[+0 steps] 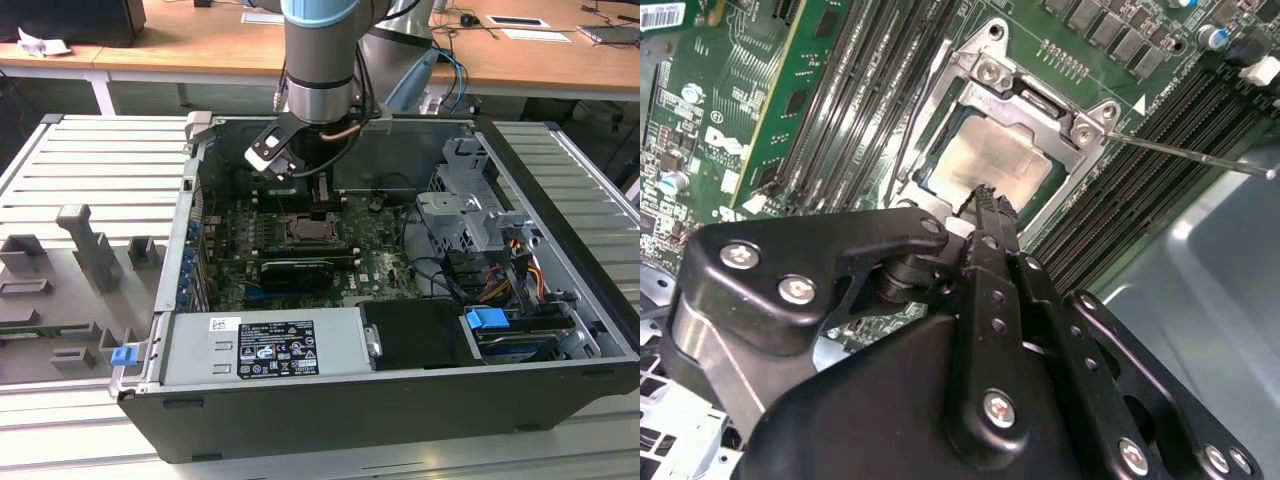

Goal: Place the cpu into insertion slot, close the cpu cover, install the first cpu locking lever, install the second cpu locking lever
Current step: 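Close the cpu cover, then install the first cpu locking lever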

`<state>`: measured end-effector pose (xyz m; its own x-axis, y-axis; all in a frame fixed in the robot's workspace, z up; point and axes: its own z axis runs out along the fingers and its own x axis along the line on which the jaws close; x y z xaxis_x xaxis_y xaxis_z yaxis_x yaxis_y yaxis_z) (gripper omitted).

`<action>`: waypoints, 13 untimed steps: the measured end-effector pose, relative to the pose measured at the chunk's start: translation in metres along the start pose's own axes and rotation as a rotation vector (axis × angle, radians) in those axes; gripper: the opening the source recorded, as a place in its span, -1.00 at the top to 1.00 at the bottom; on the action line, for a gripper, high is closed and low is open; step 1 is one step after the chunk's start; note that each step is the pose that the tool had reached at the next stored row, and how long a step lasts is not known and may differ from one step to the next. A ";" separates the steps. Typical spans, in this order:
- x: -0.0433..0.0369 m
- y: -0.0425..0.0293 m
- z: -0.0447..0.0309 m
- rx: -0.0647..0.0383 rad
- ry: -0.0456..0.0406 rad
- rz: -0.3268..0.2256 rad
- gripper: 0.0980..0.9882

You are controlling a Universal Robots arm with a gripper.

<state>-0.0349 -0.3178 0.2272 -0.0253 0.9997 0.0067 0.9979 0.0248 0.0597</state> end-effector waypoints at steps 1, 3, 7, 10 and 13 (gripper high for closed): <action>0.0000 -0.0001 0.0000 0.000 0.0000 0.000 0.98; 0.0000 -0.0004 0.0000 0.000 -0.0001 0.000 0.98; 0.0000 -0.0021 -0.0028 0.000 0.0000 0.000 0.98; 0.0000 -0.0019 -0.0075 0.000 0.0000 0.000 0.98; 0.0000 -0.0019 -0.0086 0.000 0.0002 0.000 0.98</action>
<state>-0.0372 -0.3179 0.2357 -0.0253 0.9997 0.0068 0.9979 0.0248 0.0598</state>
